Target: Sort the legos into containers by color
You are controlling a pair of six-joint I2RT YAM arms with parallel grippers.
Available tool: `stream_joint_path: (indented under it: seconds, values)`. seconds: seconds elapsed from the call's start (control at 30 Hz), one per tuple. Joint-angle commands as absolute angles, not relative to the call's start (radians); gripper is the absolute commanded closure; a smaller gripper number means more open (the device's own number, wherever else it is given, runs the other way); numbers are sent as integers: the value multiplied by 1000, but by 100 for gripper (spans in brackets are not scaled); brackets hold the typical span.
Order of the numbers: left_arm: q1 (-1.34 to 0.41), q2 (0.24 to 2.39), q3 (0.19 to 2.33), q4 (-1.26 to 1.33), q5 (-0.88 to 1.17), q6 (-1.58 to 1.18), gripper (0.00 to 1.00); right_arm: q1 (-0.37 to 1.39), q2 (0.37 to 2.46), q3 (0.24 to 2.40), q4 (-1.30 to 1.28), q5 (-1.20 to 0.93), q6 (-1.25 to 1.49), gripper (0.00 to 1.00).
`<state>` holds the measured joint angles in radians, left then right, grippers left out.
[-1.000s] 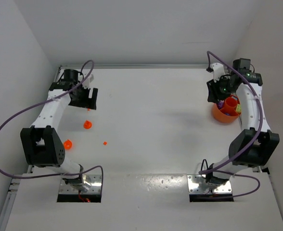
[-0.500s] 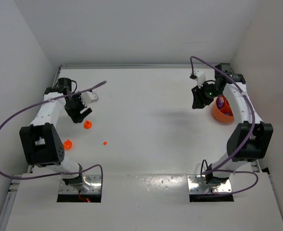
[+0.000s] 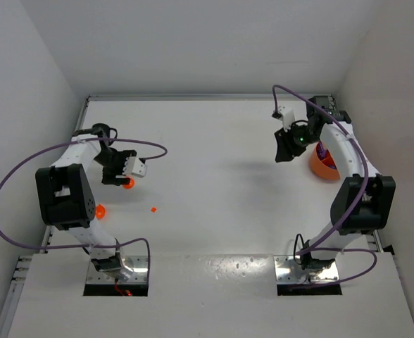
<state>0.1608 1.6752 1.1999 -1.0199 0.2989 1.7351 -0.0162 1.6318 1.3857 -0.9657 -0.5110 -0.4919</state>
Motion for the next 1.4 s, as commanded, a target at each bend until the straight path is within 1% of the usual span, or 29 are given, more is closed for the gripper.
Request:
stream_joint_path:
  seconds: [0.0, 0.37, 0.47, 0.5, 0.67, 0.77, 0.87, 0.9, 0.93, 1.03, 1.13, 1.17, 1.2, 1.3, 1.33, 1.37]
  values:
    - [172, 1675, 1175, -990, 354, 1870, 22, -8, 1638, 1384, -930, -543, -469, 59]
    - [120, 1724, 1131, -989, 336, 1890, 19, 2, 1647, 1384, -920, -543, -449, 59]
    - [110, 1744, 1131, -977, 348, 1862, 19, 2, 1647, 1374, -920, -543, -440, 57]
    - [110, 1744, 1131, -977, 348, 1862, 21, 2, 1647, 1374, -920, -543, -440, 57]
    - [101, 1778, 1131, -948, 339, 1844, 21, 2, 1647, 1374, -920, -534, -431, 49]
    - [101, 1821, 1143, -939, 321, 1835, 22, 2, 1647, 1374, -920, -525, -431, 48]
    - [101, 1845, 1152, -928, 311, 1822, 27, 2, 1647, 1374, -920, -525, -431, 48]
    - [101, 1845, 1152, -916, 311, 1813, 32, 2, 1647, 1374, -920, -525, -422, 46]
    - [101, 1859, 1152, -916, 311, 1813, 34, 2, 1657, 1374, -920, -525, -422, 46]
    - [101, 1888, 1161, -907, 288, 1801, 38, 2, 1657, 1384, -920, -525, -422, 43]
    - [101, 1898, 1161, -907, 253, 1801, 41, 2, 1666, 1393, -930, -525, -422, 43]
    - [101, 1907, 1161, -907, 253, 1801, 44, 2, 1666, 1393, -930, -525, -422, 42]
    - [101, 1907, 1161, -907, 253, 1801, 44, 2, 1666, 1393, -930, -525, -422, 42]
    - [101, 1896, 1161, -907, 253, 1801, 53, 11, 1675, 1393, -930, -552, -413, 42]
    - [101, 1887, 1161, -907, 265, 1792, 58, 11, 1675, 1393, -940, -577, -413, 42]
    - [101, 1887, 1161, -907, 285, 1792, 58, 11, 1675, 1393, -940, -590, -402, 42]
